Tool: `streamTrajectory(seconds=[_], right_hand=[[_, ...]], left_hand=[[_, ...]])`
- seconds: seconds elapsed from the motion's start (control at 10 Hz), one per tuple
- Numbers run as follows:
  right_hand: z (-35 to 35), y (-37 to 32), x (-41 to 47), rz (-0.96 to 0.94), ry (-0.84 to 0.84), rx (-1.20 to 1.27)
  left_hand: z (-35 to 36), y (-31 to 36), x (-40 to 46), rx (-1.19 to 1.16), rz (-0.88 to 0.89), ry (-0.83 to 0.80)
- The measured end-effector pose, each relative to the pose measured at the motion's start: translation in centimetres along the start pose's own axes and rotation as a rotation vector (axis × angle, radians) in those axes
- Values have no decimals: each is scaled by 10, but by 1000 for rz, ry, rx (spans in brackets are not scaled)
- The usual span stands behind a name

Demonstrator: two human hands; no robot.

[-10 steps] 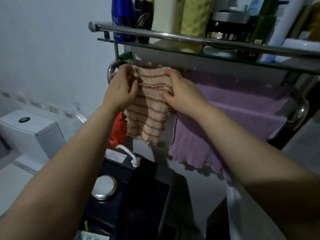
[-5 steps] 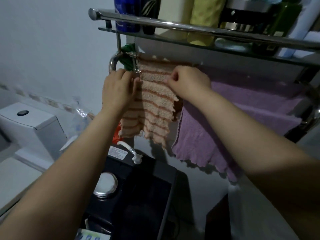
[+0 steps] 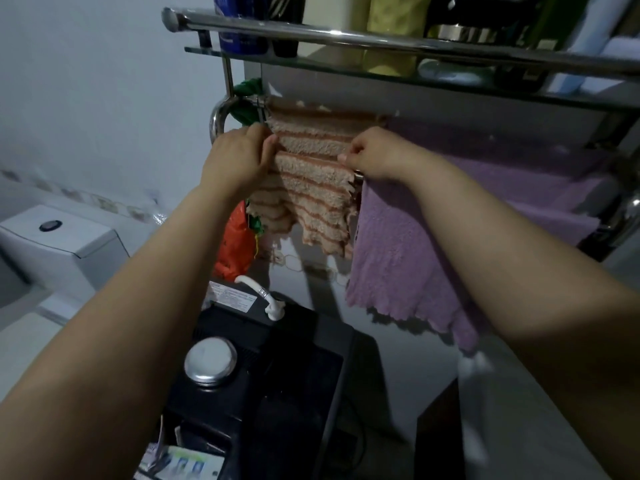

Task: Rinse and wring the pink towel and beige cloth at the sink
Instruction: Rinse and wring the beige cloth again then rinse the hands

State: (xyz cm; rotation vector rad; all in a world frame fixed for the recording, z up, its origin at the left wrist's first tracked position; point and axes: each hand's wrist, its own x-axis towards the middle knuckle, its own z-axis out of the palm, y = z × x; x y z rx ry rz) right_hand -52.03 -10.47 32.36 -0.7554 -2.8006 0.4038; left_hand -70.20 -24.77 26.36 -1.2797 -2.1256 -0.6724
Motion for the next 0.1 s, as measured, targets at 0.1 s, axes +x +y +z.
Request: streamTrajectory(seconds=[0.1], right_hand=[[6, -2, -24, -51, 225, 18]], left_hand=[[-1, 13, -10, -16, -46, 71]])
